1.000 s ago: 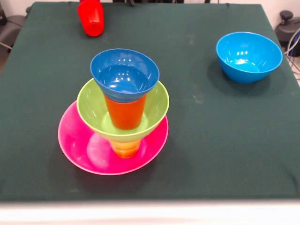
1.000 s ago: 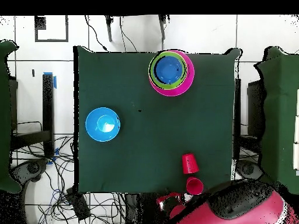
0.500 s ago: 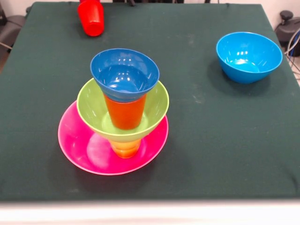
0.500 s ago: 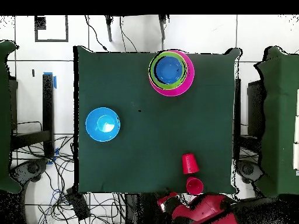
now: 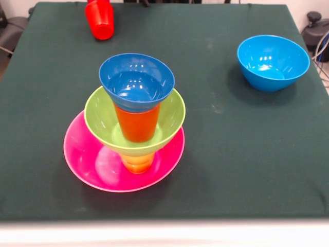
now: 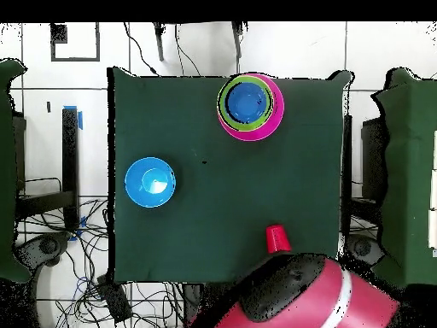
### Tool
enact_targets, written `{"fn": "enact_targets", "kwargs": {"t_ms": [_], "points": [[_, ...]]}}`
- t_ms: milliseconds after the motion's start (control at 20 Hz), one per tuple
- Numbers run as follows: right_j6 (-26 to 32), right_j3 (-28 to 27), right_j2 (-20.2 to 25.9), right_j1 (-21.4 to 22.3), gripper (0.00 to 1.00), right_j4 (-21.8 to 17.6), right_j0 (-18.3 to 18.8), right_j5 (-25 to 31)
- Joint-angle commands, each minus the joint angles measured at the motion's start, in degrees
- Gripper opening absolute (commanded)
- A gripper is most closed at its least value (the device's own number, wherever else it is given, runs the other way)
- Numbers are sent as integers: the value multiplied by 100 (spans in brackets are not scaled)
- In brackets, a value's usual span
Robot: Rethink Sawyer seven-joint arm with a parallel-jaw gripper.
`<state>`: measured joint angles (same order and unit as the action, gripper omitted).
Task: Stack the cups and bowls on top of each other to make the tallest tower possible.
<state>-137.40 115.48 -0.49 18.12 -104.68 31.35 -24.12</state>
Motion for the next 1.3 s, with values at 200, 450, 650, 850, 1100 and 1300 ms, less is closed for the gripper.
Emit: {"fn": "enact_targets", "kwargs": {"t_ms": [200,450,650,850,1100,1300], "points": [[-1429,-1822,497,-1419,100,-216,-257,-180],[-1521,-2098,253,-1657,100,-209,-509,-269],[-1489,-2413,59,-1898,100,-228,-687,-390],[-1373,-2664,-130,-2095,100,-174,-813,-506],[-1275,-2924,-339,-2315,100,4,-978,-620],[-1156,-3065,-494,-2448,100,220,-1101,-756]]}}
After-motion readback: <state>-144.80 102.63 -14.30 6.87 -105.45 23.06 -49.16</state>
